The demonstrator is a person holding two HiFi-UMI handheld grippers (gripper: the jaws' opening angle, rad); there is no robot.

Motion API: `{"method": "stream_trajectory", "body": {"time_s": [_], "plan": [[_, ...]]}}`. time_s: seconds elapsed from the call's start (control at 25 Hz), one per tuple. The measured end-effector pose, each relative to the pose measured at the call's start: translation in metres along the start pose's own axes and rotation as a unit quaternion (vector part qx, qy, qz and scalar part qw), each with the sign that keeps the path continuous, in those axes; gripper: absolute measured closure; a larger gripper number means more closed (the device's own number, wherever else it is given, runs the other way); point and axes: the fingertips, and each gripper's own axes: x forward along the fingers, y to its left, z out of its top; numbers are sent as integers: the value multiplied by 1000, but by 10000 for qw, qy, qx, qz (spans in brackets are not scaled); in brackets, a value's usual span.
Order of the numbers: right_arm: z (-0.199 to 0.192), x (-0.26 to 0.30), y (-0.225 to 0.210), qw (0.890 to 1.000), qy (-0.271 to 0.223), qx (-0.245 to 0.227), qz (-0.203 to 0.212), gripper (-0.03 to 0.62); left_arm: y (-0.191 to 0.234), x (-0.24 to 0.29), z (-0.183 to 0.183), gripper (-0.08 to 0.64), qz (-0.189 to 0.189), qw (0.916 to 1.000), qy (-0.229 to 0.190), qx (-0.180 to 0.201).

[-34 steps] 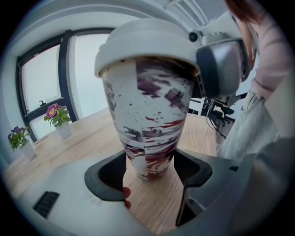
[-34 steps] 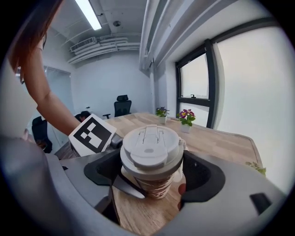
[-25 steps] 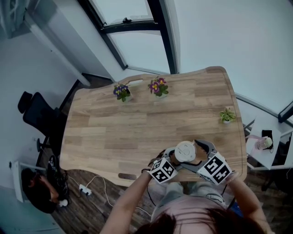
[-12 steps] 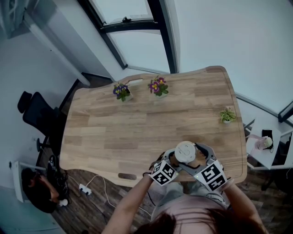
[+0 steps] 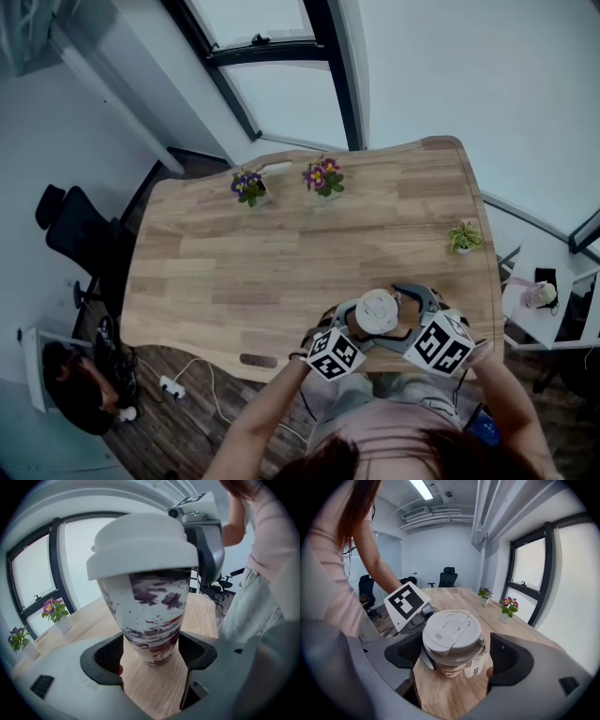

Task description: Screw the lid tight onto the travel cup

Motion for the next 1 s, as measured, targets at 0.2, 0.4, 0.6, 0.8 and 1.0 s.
{"method": "stream_trajectory", "body": {"time_s": [0.2,0.4,0.6,0.8,1.0], "plan": [[1,5,1,10000,-10,-71,-9,186,0,1,8,218,-32,9996,-120,-262],[3,4,0,9977,-248,270,-561,186,1,2,9,218,213,9982,-210,-511],[6,1,2,9927,-509,812,-736,185,-1,2,10,218,430,9959,-376,-706],[6,-7,7,9984,-402,300,-257,184,-6,2,10,218,-27,9993,-246,-294],[2,-4,6,9994,-279,178,100,186,-9,2,10,218,-364,9993,-126,-10]]}}
